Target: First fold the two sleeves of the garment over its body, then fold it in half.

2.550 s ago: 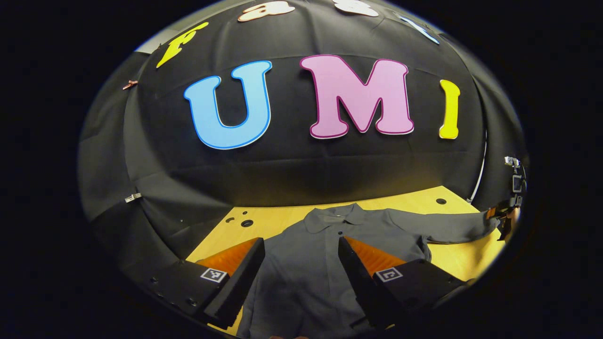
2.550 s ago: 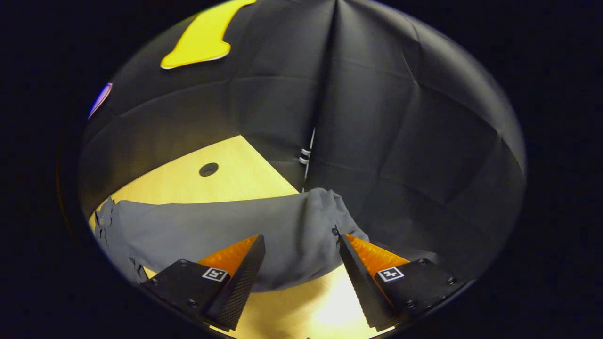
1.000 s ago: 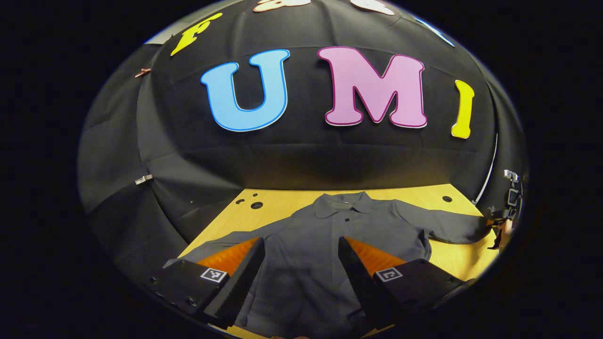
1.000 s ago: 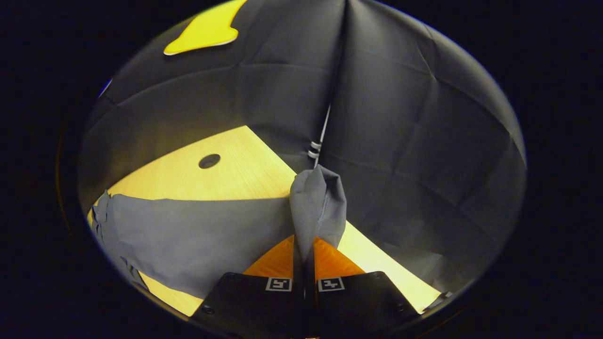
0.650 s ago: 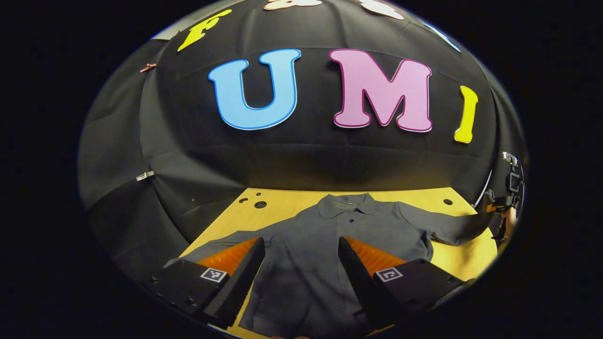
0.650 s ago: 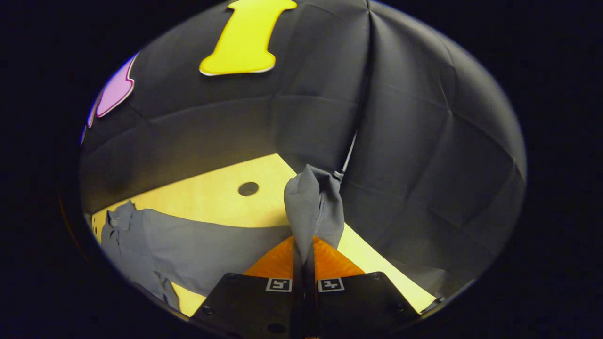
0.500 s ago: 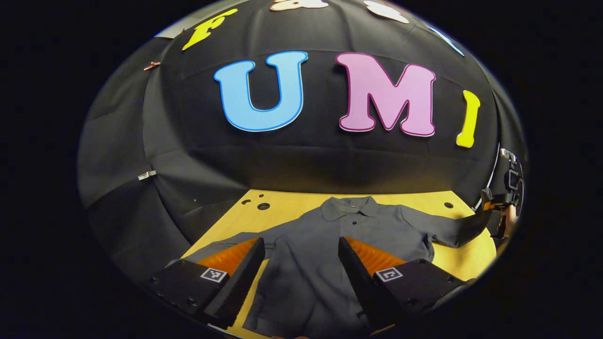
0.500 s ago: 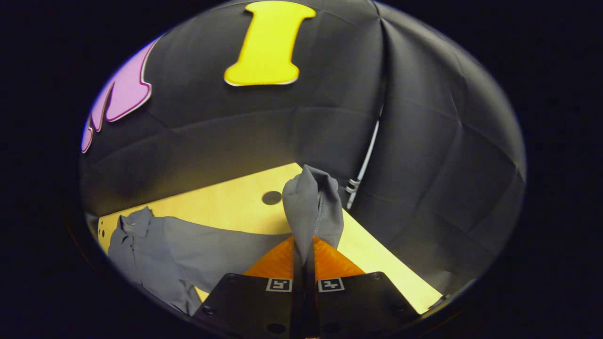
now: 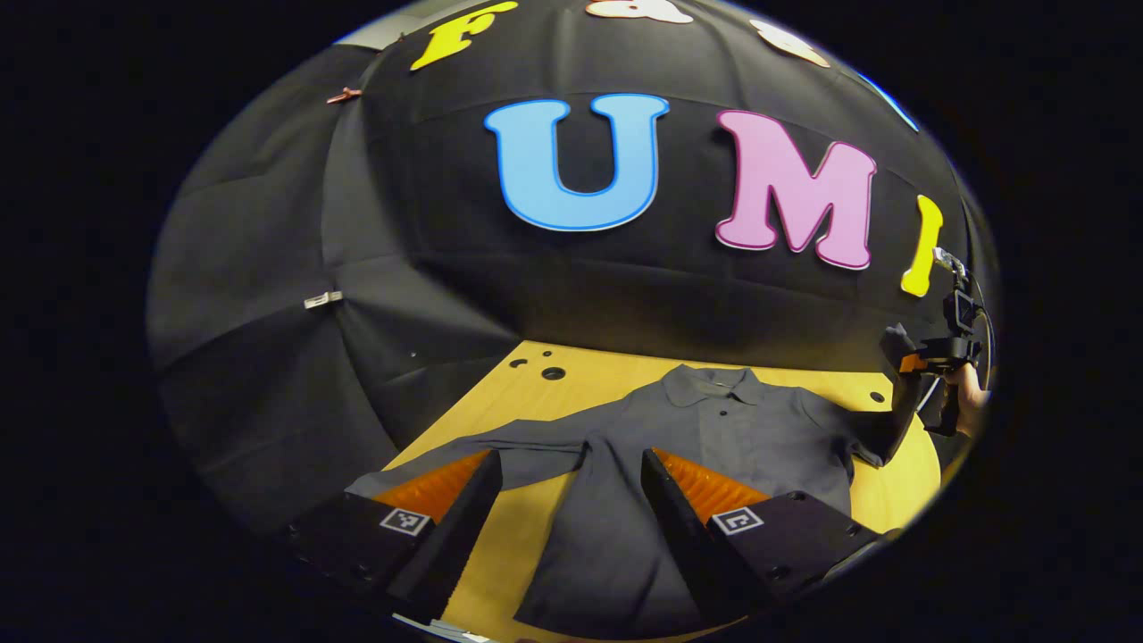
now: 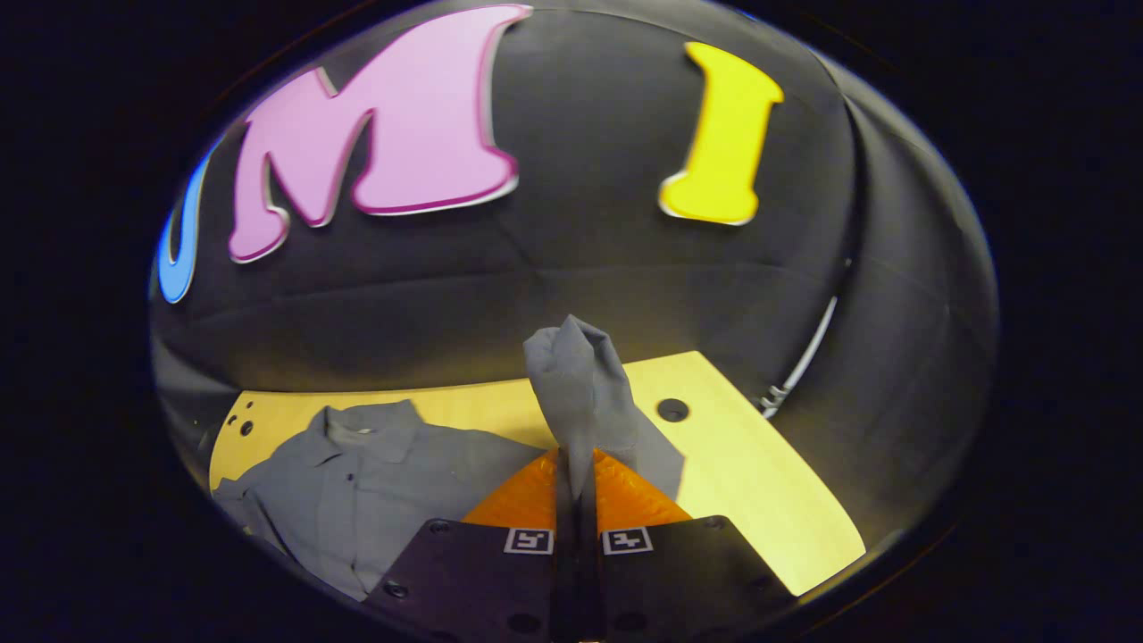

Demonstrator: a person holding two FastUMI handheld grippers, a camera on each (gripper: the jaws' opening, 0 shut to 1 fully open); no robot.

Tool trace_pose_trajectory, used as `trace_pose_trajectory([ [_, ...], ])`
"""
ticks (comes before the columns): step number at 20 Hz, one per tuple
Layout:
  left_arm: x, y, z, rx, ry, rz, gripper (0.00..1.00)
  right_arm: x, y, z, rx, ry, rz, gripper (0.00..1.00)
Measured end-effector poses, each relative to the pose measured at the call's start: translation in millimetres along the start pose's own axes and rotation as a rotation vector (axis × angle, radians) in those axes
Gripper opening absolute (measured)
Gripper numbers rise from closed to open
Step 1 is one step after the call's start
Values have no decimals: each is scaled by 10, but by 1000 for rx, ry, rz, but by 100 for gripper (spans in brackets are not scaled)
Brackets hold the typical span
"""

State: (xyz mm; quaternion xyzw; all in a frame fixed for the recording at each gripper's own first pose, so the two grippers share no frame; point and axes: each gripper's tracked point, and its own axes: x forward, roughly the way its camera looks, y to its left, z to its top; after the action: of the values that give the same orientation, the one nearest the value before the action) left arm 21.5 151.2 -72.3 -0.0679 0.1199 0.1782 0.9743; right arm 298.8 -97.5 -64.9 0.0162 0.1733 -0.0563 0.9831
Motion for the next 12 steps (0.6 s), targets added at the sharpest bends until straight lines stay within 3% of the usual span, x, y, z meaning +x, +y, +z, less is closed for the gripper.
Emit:
trace_pose_trajectory([
  [6, 58, 447, -168, -85, 43, 65, 99, 29, 1296, -199, -32, 41, 156, 5],
  [12, 131, 862, -336, -87, 72, 119, 99, 2, 2530, -432, -53, 77, 298, 5],
])
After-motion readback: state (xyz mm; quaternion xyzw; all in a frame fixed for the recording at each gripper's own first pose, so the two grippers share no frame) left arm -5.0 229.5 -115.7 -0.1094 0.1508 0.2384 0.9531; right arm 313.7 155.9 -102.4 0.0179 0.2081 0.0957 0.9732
